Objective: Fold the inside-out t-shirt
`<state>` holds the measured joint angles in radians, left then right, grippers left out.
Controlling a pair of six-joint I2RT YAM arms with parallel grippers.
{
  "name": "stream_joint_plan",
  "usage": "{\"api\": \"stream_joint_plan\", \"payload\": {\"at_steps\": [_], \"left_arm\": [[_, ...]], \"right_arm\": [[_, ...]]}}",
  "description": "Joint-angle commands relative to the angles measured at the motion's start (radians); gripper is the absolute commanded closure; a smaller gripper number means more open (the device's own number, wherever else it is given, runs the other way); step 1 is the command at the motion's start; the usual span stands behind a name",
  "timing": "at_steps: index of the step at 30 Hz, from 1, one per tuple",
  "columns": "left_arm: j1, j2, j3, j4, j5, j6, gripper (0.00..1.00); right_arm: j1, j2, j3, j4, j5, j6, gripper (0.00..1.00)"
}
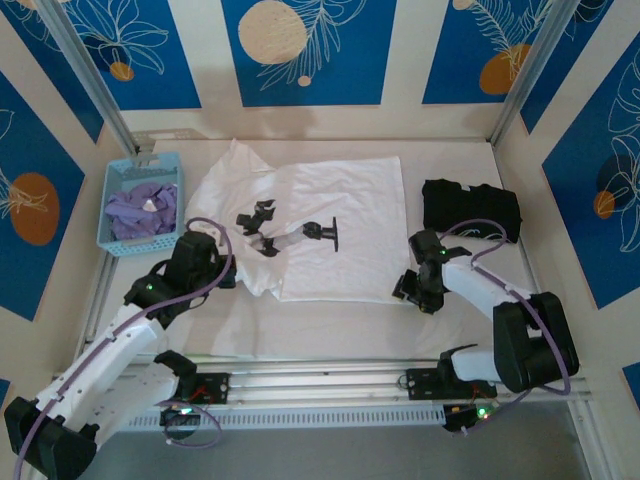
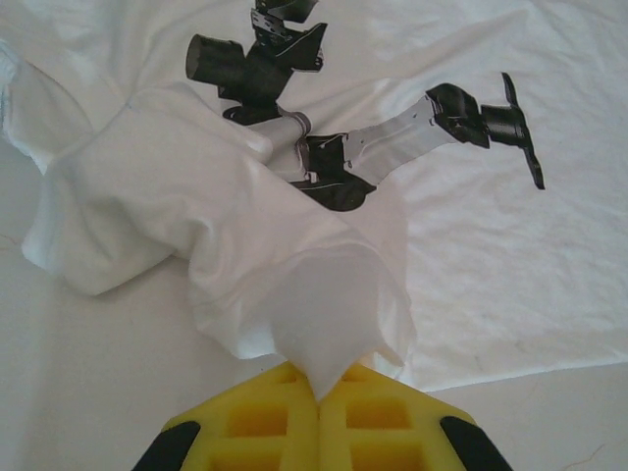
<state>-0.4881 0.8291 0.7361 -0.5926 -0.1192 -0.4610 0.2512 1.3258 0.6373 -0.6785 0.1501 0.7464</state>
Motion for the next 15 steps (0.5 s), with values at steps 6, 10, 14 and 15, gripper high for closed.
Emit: {"api": "stream_joint_plan", "payload": {"at_steps": [6,10,14,15], "left_arm": [[0.026,-0.027,0.025,-0.027,0.015,0.029,1.0],[0.033,-0.03,0.025,-0.035,0.012,0.036,1.0],[0.04,-0.035,0.025,-0.044,0.01,0.039,1.0],[0.04,-0.039,0.025,-0.046,0.01,0.039,1.0]], "right_arm": [[0.02,0.045,-0.004,0.084,-0.012,0.016,0.62],[0.023,0.038,0.012,0.107,-0.012,-0.006,0.76],[0.021,0.035,0.031,0.109,0.001,-0.04,0.85],[0.022,0.032,0.033,0.108,0.009,-0.049,0.87]]}}
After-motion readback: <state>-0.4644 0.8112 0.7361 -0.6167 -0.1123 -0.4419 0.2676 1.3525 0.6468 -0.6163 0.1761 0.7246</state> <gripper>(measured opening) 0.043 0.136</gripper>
